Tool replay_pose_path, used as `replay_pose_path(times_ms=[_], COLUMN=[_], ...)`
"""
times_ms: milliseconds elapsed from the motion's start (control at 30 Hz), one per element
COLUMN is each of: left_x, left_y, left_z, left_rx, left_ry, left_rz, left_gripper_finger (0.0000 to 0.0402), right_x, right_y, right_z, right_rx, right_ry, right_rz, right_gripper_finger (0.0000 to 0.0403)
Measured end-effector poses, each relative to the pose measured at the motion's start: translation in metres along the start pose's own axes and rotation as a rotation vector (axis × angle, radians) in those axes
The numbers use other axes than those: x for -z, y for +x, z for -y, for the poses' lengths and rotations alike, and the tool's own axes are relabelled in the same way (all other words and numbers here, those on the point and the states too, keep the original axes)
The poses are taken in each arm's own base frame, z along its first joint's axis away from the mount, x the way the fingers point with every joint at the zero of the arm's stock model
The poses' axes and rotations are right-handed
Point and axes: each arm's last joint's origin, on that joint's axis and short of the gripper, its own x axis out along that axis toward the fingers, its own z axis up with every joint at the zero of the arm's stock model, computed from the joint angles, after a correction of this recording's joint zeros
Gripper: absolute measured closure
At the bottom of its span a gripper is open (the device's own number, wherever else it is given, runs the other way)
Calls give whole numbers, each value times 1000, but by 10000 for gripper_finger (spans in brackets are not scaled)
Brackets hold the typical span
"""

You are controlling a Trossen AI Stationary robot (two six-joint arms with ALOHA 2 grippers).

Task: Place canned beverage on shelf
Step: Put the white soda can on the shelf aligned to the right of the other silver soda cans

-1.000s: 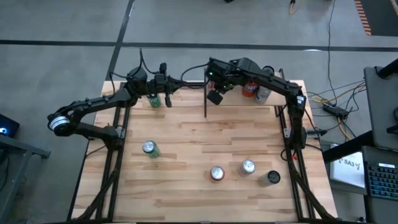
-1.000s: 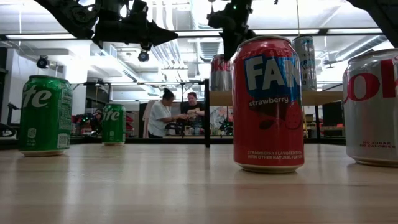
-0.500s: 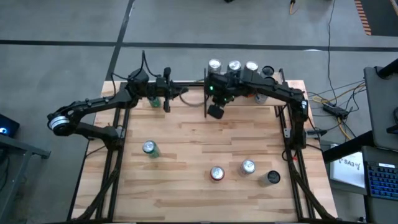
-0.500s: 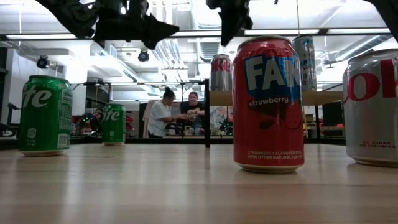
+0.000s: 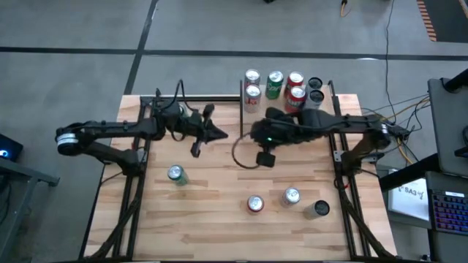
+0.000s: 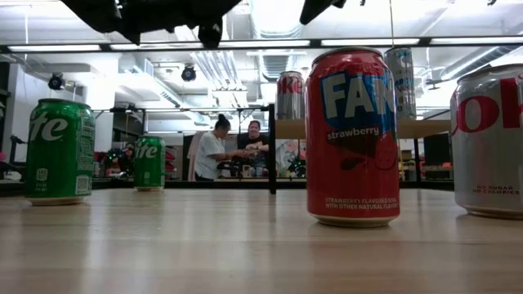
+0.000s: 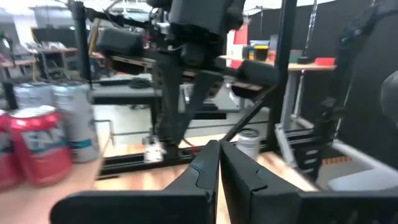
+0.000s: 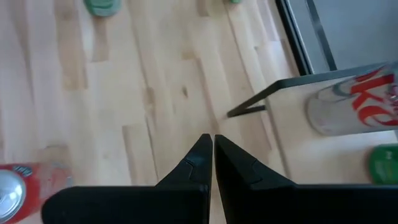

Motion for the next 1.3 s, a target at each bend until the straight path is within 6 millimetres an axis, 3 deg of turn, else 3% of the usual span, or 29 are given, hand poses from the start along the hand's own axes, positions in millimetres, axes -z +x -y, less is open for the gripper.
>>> replay_pose_path(times_ms=[300,633,967,1300], left_x=[9,13,18,26], left_y=[22,29,43,56], left_z=[45,72,89,108], left_rx=[-120,-176,-113,-42], left_ry=[-69,-135,-161,-183], left_rz=[-82,-120,-72,-33], left_gripper_finger=[402,402,402,402], right_x=[56,110,126,135], right_y=[-11,-23,-17,-19], right_z=[-14,-31,-65,-108], right_rx=[-62,-139,-248,-318], right_ry=[21,112,77,66], right_rz=[67,43,113,48], right_gripper_finger=[393,393,394,394])
